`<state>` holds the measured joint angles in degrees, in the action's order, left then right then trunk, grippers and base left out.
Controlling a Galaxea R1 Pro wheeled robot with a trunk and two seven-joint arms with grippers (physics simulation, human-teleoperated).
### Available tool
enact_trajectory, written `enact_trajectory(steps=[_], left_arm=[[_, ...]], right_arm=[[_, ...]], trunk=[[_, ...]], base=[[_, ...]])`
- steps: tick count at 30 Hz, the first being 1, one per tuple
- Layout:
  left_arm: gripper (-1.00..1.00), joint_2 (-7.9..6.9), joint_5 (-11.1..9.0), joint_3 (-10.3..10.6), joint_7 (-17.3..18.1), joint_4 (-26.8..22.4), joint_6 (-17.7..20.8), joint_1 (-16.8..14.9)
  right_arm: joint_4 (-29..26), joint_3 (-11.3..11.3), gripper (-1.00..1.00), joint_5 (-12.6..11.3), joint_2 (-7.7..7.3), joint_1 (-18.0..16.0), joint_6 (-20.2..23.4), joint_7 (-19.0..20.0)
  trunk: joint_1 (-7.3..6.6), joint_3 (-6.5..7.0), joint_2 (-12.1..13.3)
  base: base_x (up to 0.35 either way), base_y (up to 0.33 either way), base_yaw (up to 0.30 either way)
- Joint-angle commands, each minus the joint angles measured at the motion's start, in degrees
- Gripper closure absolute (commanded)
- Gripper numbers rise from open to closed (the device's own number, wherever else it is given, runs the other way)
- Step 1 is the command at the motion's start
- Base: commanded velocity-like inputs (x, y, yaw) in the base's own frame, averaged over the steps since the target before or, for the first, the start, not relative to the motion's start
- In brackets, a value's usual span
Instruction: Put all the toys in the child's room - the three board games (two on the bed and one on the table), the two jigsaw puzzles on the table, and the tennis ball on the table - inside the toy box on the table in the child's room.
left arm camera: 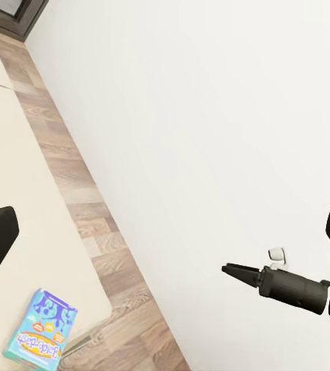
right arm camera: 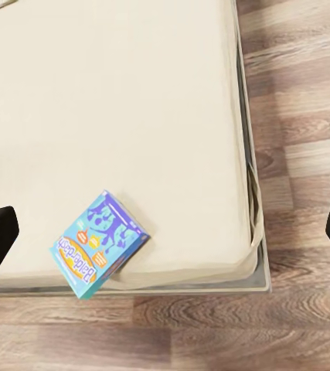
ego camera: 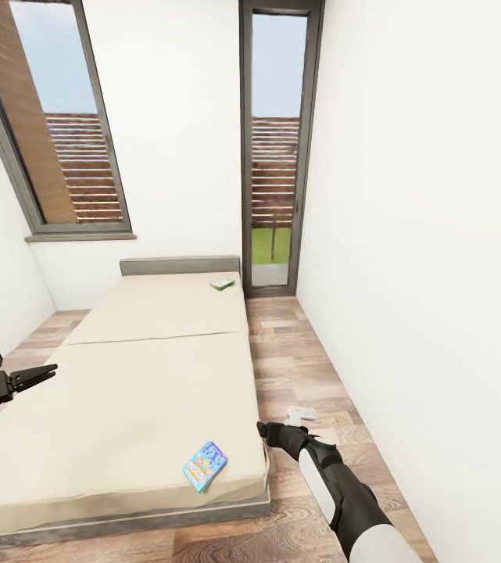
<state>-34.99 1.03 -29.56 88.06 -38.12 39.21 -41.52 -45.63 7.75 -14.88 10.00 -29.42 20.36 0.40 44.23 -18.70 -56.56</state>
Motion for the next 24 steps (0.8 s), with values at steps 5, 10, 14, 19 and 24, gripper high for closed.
enact_trajectory(steps=[5,10,14,19,24], left_arm=[[-1.00,0.01,0.1,-0.1,0.2,0.0,0.6,0.0],[-1.00,0.01,0.1,0.0,0.2,0.0,0.6,0.0],[-1.00,0.01,0.1,0.0,0.3,0.0,0.6,0.0],[-1.00,0.01,0.1,-0.1,0.3,0.0,0.6,0.0],[-1.00,-0.05,0.1,-0.1,0.3,0.0,0.6,0.0]], right_arm=[[-0.1,-0.1,-1.00,-0.2,0.00,0.0,0.2,0.1],[-0.1,-0.1,-1.00,-0.2,0.00,0.0,0.2,0.0],[-0.1,-0.1,-1.00,-0.2,0.00,0.0,0.3,0.1],[-0.1,-0.1,-1.00,-0.2,0.00,0.0,0.3,0.1],[-0.1,-0.1,-1.00,-0.2,0.00,0.0,0.3,0.1]], trunk=[[0.01,-0.07,-0.1],[0.01,-0.07,-0.1],[0.01,-0.06,-0.1],[0.01,0.05,-0.1],[0.01,0.23,-0.1]], base=[[0.000,0.000,0.000],[0.000,0.038,0.000],[0.000,0.160,-0.028],[0.000,0.224,-0.171],[0.000,0.266,-0.237]])
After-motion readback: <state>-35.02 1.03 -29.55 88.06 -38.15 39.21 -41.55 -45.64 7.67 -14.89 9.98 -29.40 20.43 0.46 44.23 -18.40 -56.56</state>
